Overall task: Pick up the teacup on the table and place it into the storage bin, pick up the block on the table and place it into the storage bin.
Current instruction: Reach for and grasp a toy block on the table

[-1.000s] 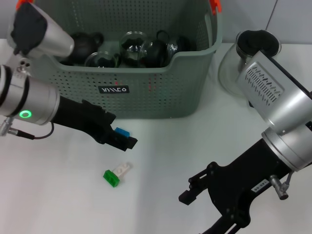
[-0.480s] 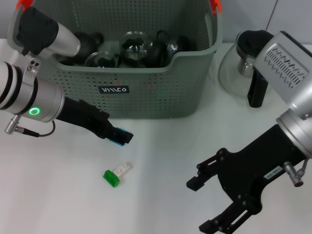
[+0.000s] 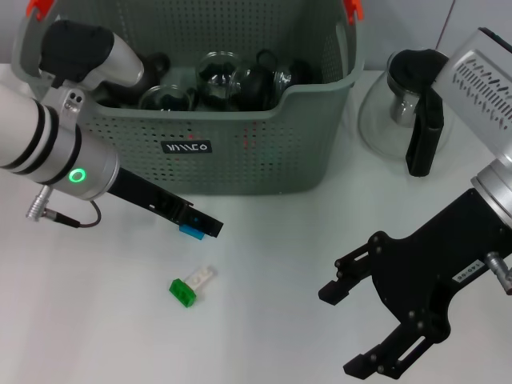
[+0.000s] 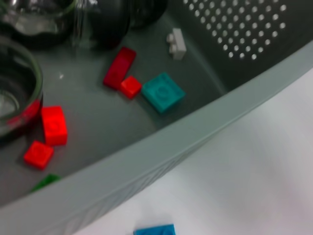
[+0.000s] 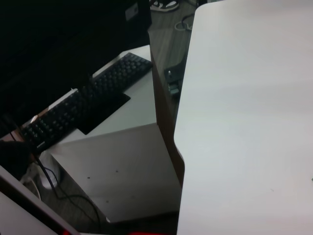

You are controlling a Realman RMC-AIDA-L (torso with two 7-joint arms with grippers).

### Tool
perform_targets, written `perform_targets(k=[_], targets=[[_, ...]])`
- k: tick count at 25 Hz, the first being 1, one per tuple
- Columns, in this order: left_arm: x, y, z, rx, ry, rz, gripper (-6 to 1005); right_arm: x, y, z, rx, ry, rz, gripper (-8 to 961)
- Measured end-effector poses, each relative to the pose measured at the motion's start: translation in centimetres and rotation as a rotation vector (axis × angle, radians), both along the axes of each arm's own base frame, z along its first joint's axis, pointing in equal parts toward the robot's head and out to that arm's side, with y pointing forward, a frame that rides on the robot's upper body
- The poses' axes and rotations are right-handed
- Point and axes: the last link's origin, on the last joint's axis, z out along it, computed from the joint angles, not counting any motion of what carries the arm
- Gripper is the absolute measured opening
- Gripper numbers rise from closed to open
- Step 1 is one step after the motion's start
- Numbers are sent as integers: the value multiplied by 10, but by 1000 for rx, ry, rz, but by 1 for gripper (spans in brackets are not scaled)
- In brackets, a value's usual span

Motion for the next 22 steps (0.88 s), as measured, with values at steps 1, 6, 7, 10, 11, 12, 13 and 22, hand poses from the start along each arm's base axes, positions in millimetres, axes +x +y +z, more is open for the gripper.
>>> perform_targets(k=[1,6,7,10,11,12,13,22], targets=[[-1,0,-2,-3,1,13,963,-1,0,0,0,-5,5,883],[-9,3,-10,-4,22,83,964,-7,-1,1,-7,-36,31,883],[-10,4,-10,-1,23,89,964,-8,-1,1,-8,-40,35,883],[-12,6,-11,17,26,104,963,-8,-2,1,-12,-46,41,883],[-12,7,-12,25,28,107,962,-8,-2,1,-13,-46,41,883],[-11,8,-13,30,30,110,962,-8,-2,1,-13,-45,41,883],[-11,9,-13,34,31,110,961,-8,-2,1,-14,-43,42,883],[-12,14,-20,41,40,110,958,-8,-3,0,-13,-34,39,883]])
